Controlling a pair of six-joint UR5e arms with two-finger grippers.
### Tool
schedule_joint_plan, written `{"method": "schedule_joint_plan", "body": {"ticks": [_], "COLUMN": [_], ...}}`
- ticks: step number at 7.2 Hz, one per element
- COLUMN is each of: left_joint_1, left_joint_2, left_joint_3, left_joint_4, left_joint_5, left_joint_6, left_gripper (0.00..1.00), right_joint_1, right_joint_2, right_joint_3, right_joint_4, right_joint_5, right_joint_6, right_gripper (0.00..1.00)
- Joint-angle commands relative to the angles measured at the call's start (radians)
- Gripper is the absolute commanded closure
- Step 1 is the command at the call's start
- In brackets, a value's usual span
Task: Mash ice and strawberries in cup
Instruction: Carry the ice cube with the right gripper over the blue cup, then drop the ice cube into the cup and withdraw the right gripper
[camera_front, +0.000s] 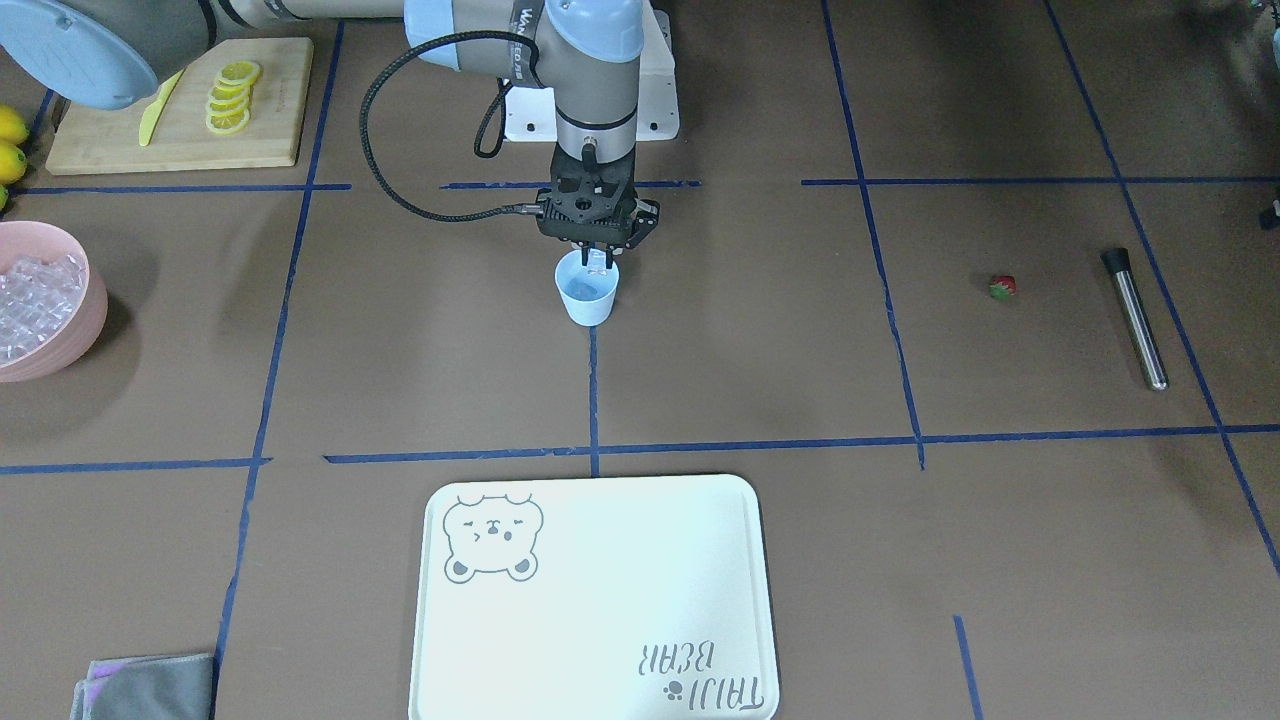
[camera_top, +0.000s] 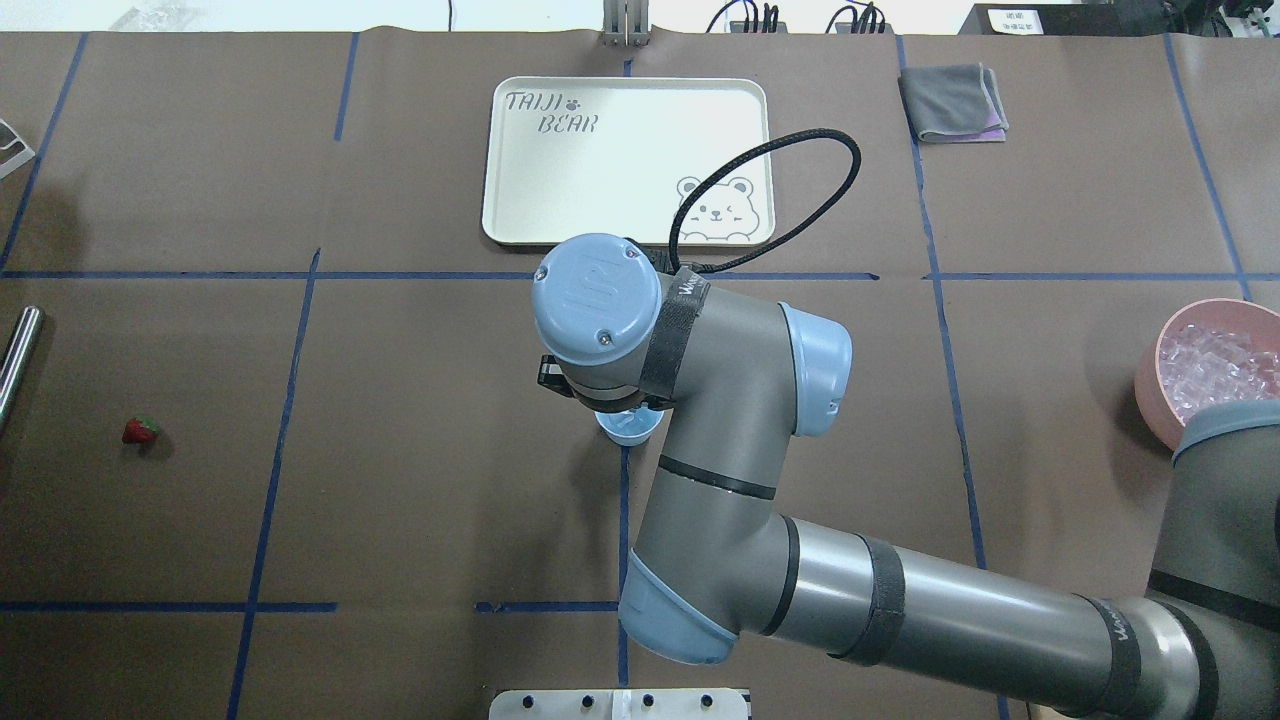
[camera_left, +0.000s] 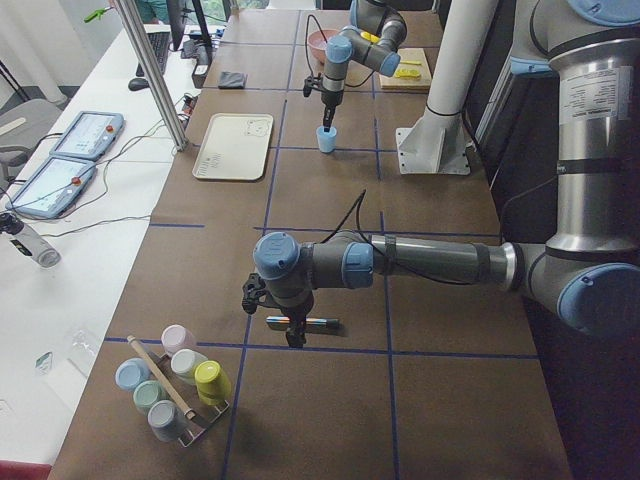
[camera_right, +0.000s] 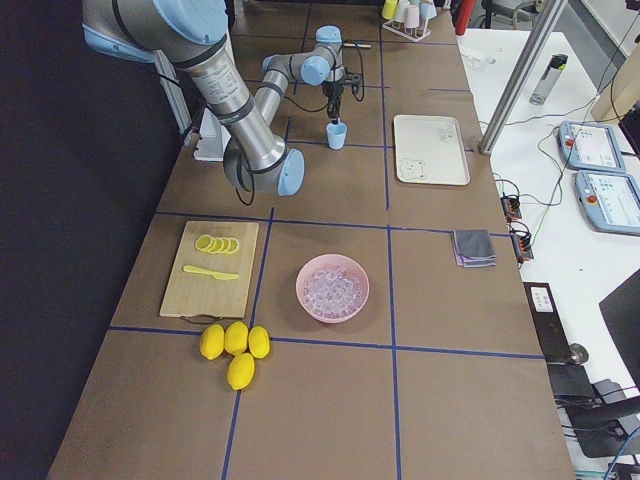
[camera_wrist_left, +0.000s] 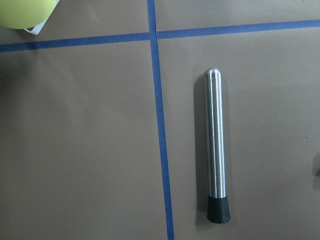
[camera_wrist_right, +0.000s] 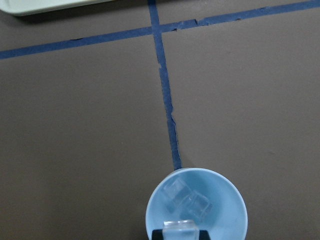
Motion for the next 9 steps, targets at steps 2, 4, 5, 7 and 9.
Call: {"method": "schedule_joint_plan", "body": {"ticks": [2, 4, 5, 7, 9], "left_joint_1": [0.000, 0.000, 0.000, 0.005, 0.022], "left_joint_2": [-0.001, -0.004, -0.017, -0.030, -0.068], "left_joint_3": [-0.002, -0.013, -0.015, -0.019, -0.019], "left_joint_4": [-0.001, 0.000, 0.002, 0.006, 0.003], "left_joint_5": [-0.002, 0.000, 0.003, 0.014, 0.003], "left_joint_6": [0.000, 0.000, 0.000, -0.011, -0.014], "left_gripper": [0.00, 0.00, 0.00, 0.00, 0.00], "right_joint_1": [0.002, 0.113, 0.225, 0.408, 0.581], "right_joint_2": [-0.001, -0.010, -0.043, -0.175, -0.362], "right_joint_3": [0.002, 0.008, 0.014, 0.064, 0.164], "right_joint_4": [0.000, -0.003, -0.003, -0.005, -0.008], "right_joint_5": [-0.001, 0.088, 0.194, 0.348, 0.444], "right_joint_6": [-0.012, -0.116, -0.230, -0.521, -0.864], "right_gripper": [0.01, 0.01, 0.01, 0.01, 0.01]}}
